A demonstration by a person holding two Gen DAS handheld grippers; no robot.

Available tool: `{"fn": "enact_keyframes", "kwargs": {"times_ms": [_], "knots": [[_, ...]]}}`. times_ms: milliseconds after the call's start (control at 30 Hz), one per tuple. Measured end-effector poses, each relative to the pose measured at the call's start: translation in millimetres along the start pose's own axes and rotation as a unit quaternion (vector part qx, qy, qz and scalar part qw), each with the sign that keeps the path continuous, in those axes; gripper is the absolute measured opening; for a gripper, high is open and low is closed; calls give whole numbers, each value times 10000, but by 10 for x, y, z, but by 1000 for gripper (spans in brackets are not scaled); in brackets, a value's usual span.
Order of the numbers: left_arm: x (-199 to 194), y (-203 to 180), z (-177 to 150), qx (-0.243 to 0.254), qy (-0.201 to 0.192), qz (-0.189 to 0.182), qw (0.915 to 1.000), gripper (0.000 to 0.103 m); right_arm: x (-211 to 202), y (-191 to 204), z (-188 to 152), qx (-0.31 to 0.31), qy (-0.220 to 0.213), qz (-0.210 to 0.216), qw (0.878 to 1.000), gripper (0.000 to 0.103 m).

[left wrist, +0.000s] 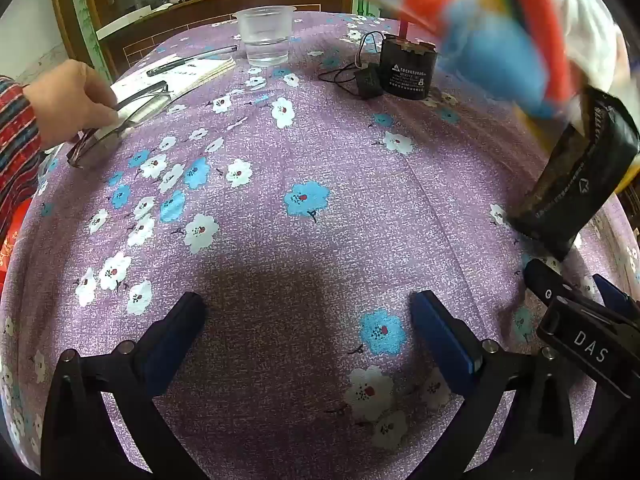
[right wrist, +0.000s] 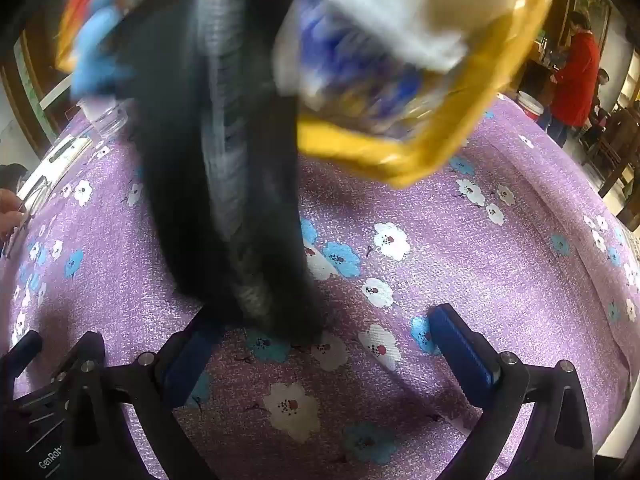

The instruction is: Organize soft objects

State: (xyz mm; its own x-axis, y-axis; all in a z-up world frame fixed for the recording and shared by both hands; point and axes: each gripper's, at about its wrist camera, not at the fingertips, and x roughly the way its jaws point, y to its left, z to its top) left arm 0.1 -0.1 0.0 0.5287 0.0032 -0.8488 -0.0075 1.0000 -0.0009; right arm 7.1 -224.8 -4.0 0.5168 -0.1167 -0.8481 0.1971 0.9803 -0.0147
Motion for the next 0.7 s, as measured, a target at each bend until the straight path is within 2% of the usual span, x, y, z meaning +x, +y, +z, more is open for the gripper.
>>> {"fn": "enact_keyframes", "kwargs": {"times_ms": [700], "knots": [[1,6,2,-5,5,-5,10000,103,18,62,-16,-21,0,-20,10000,103]]}}
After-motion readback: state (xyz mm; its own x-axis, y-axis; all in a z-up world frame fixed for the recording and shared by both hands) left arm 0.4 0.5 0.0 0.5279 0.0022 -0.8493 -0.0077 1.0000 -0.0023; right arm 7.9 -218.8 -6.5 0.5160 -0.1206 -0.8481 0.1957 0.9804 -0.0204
